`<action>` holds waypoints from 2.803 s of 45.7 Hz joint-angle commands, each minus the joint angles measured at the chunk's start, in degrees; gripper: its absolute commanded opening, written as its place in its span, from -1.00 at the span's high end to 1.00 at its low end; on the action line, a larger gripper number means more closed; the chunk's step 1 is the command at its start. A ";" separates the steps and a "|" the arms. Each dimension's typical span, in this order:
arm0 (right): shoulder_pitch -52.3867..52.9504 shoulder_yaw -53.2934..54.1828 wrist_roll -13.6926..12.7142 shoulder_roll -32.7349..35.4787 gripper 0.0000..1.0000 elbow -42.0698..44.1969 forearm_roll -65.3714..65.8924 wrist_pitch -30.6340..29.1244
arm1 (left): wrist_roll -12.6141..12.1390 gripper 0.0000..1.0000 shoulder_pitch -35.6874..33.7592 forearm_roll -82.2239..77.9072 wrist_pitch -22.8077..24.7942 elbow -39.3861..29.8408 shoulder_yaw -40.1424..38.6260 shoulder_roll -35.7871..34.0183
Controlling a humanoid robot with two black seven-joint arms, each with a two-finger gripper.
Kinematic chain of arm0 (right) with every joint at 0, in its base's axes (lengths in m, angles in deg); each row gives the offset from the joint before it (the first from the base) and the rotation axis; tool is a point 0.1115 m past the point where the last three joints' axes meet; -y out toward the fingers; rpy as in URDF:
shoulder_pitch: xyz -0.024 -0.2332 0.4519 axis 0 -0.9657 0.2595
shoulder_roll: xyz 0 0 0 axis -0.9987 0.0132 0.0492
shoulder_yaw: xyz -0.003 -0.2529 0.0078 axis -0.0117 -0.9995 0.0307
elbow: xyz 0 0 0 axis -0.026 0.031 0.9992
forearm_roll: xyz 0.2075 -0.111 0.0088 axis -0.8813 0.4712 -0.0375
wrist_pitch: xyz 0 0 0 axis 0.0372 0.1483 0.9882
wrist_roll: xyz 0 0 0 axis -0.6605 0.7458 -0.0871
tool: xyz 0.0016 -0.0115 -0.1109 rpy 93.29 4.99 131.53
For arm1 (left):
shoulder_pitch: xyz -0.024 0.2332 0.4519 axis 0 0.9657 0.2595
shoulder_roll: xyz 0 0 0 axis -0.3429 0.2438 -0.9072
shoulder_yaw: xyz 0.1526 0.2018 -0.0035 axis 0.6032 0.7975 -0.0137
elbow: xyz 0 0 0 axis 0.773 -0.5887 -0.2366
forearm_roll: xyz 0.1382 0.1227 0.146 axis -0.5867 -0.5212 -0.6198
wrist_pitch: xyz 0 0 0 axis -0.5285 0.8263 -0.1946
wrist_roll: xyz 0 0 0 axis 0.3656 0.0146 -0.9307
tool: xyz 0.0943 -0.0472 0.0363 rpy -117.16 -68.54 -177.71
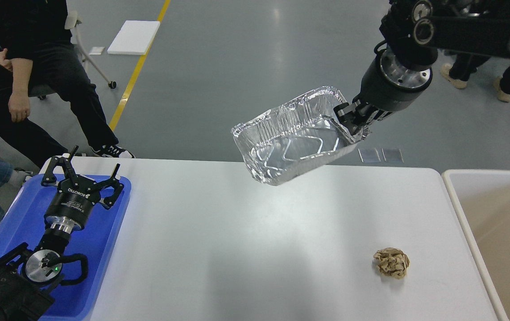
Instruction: Tidy desktop
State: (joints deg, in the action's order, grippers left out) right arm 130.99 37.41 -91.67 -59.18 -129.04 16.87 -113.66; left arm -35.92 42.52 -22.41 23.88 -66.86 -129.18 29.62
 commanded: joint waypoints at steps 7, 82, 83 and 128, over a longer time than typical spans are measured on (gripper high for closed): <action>7.81 0.01 -0.08 3.22 1.00 -1.66 -0.28 -0.85 | 0.00 -0.98 0.01 0.00 -0.01 0.05 0.00 0.04; -24.97 -3.07 -2.54 52.61 1.00 14.16 13.60 -0.85 | 0.00 -0.98 0.09 0.00 -0.10 0.05 0.00 -0.05; -25.67 -3.07 -2.46 53.14 1.00 14.16 13.60 -0.85 | 0.00 -0.98 0.09 0.00 -0.10 0.05 0.00 -0.05; -74.98 12.92 -2.10 33.37 1.00 33.14 -14.34 31.85 | 0.09 -0.98 0.09 0.00 -0.10 0.05 0.00 -0.05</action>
State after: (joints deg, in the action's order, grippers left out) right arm 67.51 44.74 -93.77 -19.83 -104.56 9.07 -86.09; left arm -35.85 42.61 -22.42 23.78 -66.81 -129.18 29.57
